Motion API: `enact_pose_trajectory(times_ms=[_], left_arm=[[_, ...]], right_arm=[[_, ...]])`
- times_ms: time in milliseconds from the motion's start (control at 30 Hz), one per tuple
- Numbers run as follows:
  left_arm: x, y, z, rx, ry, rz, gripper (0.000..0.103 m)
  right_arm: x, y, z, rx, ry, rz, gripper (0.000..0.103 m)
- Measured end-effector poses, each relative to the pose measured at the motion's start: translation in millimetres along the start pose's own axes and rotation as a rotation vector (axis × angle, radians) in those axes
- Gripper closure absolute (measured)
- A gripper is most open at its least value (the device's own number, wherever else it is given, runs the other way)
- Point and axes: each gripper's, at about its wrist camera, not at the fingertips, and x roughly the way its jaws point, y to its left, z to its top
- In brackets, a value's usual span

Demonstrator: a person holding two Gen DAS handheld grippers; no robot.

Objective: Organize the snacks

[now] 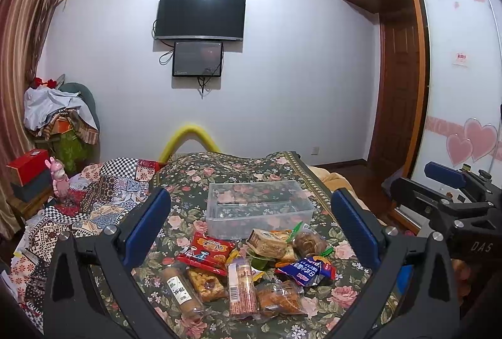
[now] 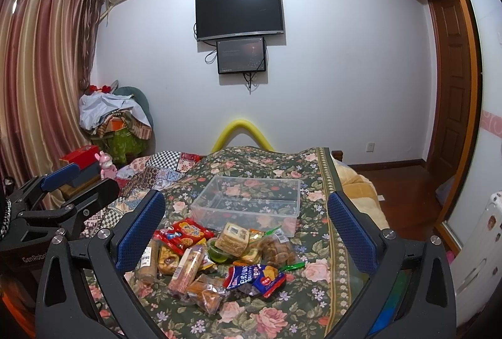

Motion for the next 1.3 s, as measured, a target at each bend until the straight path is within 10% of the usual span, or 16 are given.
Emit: enact_pose_trajectory(times_ms=[467,1300], left_arm=[[20,14,-9,-0.009,0.038,-0.008,0.005],[130,131,-118,-0.06,0.519,0.143,0.037]], right_arm=[[20,-4,-8,0.026,0.061,0.01,0.0],[109,-40,-77,0.021,0.437,-0.034,0.031]])
